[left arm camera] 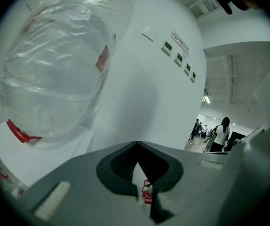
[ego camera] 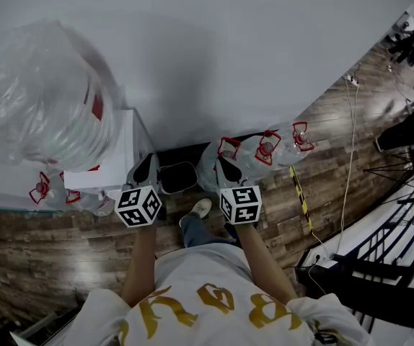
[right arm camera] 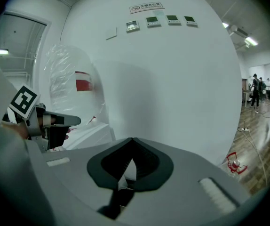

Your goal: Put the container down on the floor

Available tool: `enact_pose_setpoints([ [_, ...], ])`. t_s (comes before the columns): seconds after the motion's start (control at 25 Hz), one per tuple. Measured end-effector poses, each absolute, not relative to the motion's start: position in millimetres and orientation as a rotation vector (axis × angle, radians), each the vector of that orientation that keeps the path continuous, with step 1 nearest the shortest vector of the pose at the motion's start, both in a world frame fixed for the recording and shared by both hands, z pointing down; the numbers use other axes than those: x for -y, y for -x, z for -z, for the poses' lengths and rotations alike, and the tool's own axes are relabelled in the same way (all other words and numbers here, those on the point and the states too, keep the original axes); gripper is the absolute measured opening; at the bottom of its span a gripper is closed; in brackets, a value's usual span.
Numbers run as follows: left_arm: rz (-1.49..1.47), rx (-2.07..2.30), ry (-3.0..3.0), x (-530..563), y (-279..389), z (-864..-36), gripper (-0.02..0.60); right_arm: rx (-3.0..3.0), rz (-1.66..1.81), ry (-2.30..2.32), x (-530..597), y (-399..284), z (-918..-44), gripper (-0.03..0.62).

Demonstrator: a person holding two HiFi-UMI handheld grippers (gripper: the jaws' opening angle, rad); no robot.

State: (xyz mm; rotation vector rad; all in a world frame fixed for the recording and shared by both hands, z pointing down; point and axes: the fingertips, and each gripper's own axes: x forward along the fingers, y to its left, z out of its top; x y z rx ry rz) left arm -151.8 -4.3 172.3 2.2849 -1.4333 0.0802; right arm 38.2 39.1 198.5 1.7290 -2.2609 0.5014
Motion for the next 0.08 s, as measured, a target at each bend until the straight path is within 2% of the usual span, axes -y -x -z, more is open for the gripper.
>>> enact_pose_setpoints([
  [0.08, -0.081, 1.430, -2.282, 3.7, 152.1, -174.2, 0.000, 2.261, -0.504, -1.725, -39.1, -37.1, -200.0, 0.025],
])
